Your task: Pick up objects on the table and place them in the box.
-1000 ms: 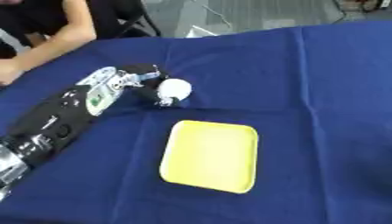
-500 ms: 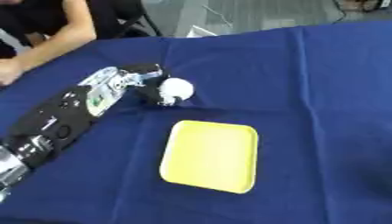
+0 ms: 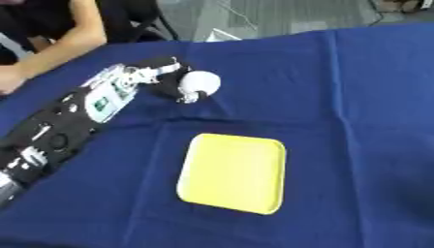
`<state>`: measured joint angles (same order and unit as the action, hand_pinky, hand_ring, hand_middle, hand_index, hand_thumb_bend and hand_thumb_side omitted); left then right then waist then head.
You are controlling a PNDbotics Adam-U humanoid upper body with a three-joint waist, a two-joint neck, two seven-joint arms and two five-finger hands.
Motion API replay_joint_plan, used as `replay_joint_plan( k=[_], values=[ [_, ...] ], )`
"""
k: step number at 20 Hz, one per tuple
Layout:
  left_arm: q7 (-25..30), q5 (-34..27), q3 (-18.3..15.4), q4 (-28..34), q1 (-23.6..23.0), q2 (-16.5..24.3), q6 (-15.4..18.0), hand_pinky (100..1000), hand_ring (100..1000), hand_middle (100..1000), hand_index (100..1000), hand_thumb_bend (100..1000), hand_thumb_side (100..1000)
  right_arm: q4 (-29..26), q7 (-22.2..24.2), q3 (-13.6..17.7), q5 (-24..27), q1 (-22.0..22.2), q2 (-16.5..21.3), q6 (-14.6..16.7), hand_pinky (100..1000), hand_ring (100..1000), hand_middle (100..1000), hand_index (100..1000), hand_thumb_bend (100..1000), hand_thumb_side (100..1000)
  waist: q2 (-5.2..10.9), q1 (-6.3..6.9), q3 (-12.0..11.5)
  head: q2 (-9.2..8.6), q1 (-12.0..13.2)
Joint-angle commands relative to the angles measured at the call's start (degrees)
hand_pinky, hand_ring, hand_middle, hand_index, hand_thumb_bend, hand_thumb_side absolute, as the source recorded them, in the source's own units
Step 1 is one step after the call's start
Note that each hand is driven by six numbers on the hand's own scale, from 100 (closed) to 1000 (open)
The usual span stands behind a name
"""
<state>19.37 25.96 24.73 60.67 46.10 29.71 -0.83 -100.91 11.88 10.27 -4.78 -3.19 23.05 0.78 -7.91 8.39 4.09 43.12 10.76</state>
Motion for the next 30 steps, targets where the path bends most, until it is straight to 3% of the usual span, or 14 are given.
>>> replay_joint_plan(
  k=[1, 14, 22, 30],
  values=[
    [-0.21, -1.23, -0.59, 1.95, 0.51, 2.31, -0.83, 968, 563, 528, 303, 100, 684, -0.65, 0.13, 0.26, 0.04, -0.50, 1.21, 0.14, 677, 678, 865, 964, 100, 878, 0.55, -0.56, -0.07, -0.54, 0.64],
    [2.60, -2.56, 4.32, 10.06, -2.28, 4.41, 0.09, 967, 571, 529, 305, 100, 688, -0.68, 0.31, 0.19, 0.02, -0.64, 1.27, 0.13, 677, 678, 865, 964, 100, 878, 0.46, -0.54, -0.02, -0.57, 0.76],
    [4.02, -5.92, 6.19, 17.71, -3.79, 6.57, -1.65, 978, 565, 526, 302, 100, 701, -0.66, 0.42, 0.17, 0.01, -0.64, 1.34, 0.13, 676, 678, 865, 964, 100, 878, 0.50, -0.49, -0.04, -0.55, 0.88],
    [5.34, -6.56, 7.77, 20.80, -4.15, 6.80, -2.33, 979, 567, 526, 303, 100, 708, -0.65, 0.49, 0.12, 0.02, -0.68, 1.35, 0.15, 676, 677, 865, 964, 100, 877, 0.50, -0.50, 0.02, -0.55, 1.01]
  ],
)
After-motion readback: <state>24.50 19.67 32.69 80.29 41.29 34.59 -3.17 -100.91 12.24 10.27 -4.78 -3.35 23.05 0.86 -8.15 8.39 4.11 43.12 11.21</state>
